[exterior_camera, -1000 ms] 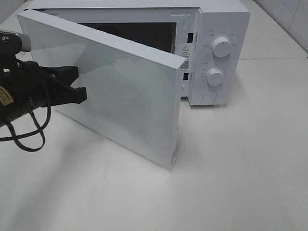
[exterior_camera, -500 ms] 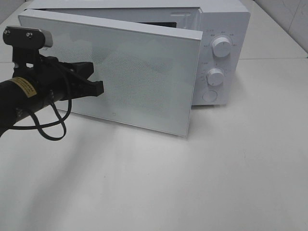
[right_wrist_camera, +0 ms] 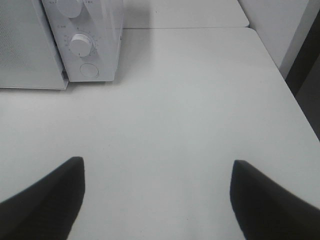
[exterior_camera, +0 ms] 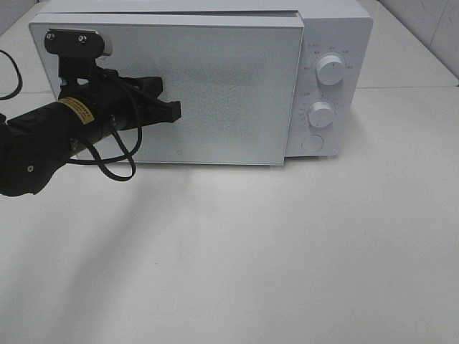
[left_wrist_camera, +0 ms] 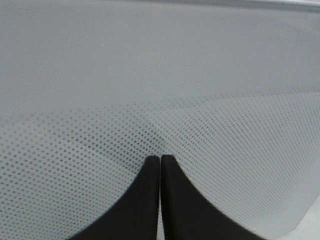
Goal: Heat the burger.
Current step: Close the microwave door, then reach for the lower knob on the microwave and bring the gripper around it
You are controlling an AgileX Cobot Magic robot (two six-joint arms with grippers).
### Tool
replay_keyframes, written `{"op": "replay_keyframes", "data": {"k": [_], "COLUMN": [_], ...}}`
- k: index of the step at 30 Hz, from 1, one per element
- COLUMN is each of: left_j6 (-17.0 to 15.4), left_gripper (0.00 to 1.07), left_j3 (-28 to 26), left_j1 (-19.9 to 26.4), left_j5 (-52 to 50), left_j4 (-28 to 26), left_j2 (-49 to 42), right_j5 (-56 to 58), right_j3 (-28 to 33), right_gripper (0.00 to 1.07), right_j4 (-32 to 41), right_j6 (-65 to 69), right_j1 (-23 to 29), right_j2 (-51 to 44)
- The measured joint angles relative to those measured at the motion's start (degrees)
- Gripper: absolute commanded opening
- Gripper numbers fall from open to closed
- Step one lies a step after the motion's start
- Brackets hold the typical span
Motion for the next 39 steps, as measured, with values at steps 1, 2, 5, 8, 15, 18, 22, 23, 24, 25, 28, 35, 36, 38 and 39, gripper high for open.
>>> {"op": "replay_keyframes", "data": {"k": [1, 2, 5, 8, 15, 18, 22, 23, 24, 25, 28, 35, 36, 38, 39], "left_j6": [0.0, 0.0, 0.0, 1.8, 5.7, 6.2, 6.2, 6.2, 6.2, 6.2, 6.2, 6.4, 6.4, 6.4, 6.4], "left_gripper": [0.0, 0.0, 0.0, 0.0, 0.0, 0.0, 0.0, 0.0, 0.0, 0.0, 0.0, 0.0, 0.0, 0.0, 0.0], "left_j3": [-0.2, -0.2, -0.5, -0.5, -0.5, -0.5, -0.7, -0.7, -1.2, -1.2, -3.3, -11.9, -11.9, -14.3, -14.3], "left_j1": [-0.1, -0.1, -0.4, -1.1, -2.3, -2.6, -2.7, -2.7, -2.7, -2.7, -3.4, -5.7, -5.7, -6.6, -6.6], "left_j5": [-0.1, -0.1, -0.5, -1.8, -2.6, -2.9, -3.2, -3.2, -3.2, -3.2, -3.0, 1.3, 1.3, 3.8, 3.8], "left_j4": [-0.1, -0.1, -0.2, -2.1, -6.9, -8.2, -8.7, -8.7, -8.5, -8.5, -7.8, -4.8, -4.8, -4.0, -4.0], "left_j2": [0.6, 0.6, 0.9, 0.9, 0.9, 0.9, 1.0, 1.0, 1.5, 1.5, 2.6, 6.4, 6.4, 6.9, 6.9], "right_j5": [0.0, 0.0, 0.0, 0.0, 0.0, 0.0, 0.0, 0.0, 0.0, 0.0, 0.0, 0.0, 0.0, 0.0, 0.0], "right_j3": [0.0, 0.0, 0.0, 0.0, 0.0, 0.0, 0.0, 0.0, 0.0, 0.0, 0.0, 0.0, 0.0, 0.0, 0.0], "right_gripper": [0.75, 0.75, 0.75, 0.75, 0.75, 0.75, 0.75, 0.75, 0.75, 0.75, 0.75, 0.75, 0.75, 0.75, 0.75], "right_j4": [0.0, 0.0, 0.0, 0.0, 0.0, 0.0, 0.0, 0.0, 0.0, 0.0, 0.0, 0.0, 0.0, 0.0, 0.0], "right_j6": [0.0, 0.0, 0.0, 0.0, 0.0, 0.0, 0.0, 0.0, 0.0, 0.0, 0.0, 0.0, 0.0, 0.0, 0.0], "right_j1": [0.0, 0.0, 0.0, 0.0, 0.0, 0.0, 0.0, 0.0, 0.0, 0.0, 0.0, 0.0, 0.0, 0.0, 0.0], "right_j2": [0.0, 0.0, 0.0, 0.0, 0.0, 0.0, 0.0, 0.0, 0.0, 0.0, 0.0, 0.0, 0.0, 0.0, 0.0]}}
